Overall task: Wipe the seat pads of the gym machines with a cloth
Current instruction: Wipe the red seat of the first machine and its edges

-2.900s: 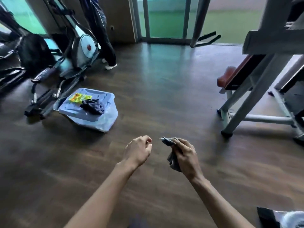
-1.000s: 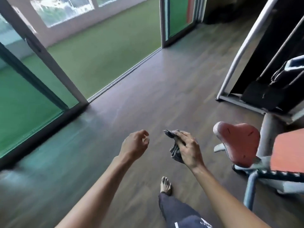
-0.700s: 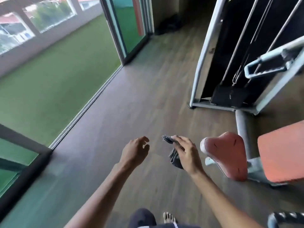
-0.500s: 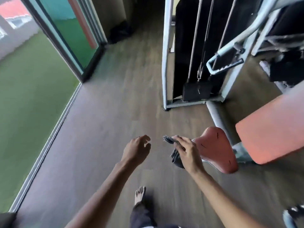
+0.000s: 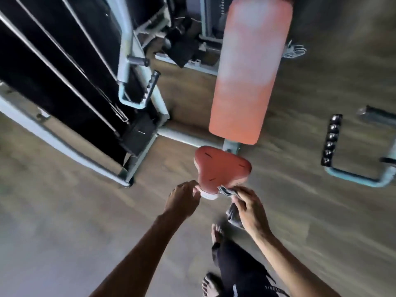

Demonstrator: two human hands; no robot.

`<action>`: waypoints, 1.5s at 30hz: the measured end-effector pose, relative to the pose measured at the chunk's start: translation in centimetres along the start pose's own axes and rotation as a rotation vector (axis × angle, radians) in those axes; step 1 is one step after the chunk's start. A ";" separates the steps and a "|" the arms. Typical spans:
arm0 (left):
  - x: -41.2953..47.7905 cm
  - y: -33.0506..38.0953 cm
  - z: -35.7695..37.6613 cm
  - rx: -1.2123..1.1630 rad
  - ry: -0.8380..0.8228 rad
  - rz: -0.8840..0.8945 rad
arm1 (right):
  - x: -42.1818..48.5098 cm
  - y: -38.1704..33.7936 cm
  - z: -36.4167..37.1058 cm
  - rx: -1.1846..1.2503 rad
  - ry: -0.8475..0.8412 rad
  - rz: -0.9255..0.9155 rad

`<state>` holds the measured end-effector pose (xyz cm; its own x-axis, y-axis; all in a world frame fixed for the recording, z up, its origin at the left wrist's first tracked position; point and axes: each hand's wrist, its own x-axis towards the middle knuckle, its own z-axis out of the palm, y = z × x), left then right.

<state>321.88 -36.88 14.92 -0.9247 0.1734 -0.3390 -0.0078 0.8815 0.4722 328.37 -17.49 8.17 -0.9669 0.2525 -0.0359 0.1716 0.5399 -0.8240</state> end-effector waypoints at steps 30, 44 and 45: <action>41.2 -21.3 26.7 0.308 -0.179 0.613 | 12.8 19.0 34.6 -0.478 0.450 0.465; 41.5 -21.3 26.5 0.384 -0.238 0.610 | 10.1 17.0 35.5 -0.542 0.255 0.550; 41.5 -21.3 26.5 0.382 -0.244 0.606 | 10.5 17.5 35.1 -0.547 0.255 0.554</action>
<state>293.77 -36.84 -30.79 -0.6144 0.7294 -0.3009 0.6486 0.6840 0.3337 314.57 -33.53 -26.50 -0.6538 0.7368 -0.1725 0.7431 0.5821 -0.3301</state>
